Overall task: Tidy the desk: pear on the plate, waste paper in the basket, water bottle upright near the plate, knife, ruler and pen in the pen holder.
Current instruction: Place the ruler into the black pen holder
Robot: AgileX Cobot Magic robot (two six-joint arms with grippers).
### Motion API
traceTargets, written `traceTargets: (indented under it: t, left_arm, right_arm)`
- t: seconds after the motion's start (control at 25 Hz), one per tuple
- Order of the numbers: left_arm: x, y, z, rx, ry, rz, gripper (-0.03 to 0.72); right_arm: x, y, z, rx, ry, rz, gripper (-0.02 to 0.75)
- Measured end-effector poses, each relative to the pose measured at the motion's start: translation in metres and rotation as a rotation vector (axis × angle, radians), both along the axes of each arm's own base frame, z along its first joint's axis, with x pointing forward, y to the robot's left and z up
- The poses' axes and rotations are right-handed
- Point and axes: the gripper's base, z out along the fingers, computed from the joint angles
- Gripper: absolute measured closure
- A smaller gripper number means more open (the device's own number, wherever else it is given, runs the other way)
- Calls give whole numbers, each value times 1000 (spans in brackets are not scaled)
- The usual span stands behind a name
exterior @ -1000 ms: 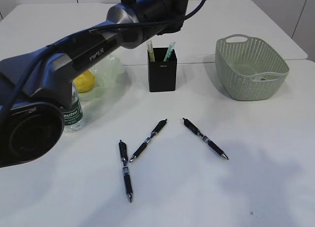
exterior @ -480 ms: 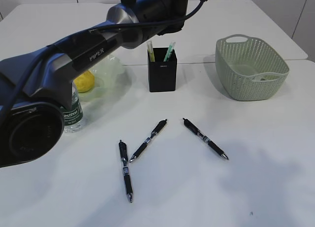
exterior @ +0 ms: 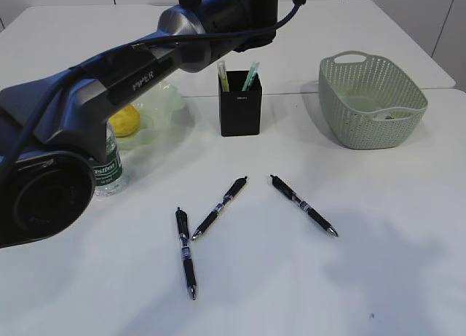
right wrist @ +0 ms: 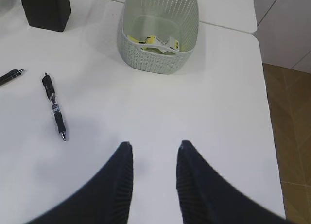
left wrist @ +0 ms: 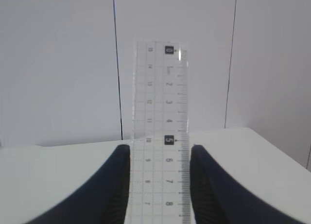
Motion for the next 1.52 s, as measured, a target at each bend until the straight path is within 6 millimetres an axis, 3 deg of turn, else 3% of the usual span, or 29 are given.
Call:
traceTargets:
  t: [0.56, 0.96, 1.52]
  left_arm:
    - [0, -1, -7, 17, 75, -5, 423]
    - [5, -4, -28, 28, 117, -1, 423]
    - [4, 1, -35, 47, 188, 63, 423]
  right_arm:
    - [0, 0, 0, 0, 0, 0, 477]
    - [0, 0, 0, 0, 0, 0, 477]
    - [0, 0, 0, 1, -3, 1, 477]
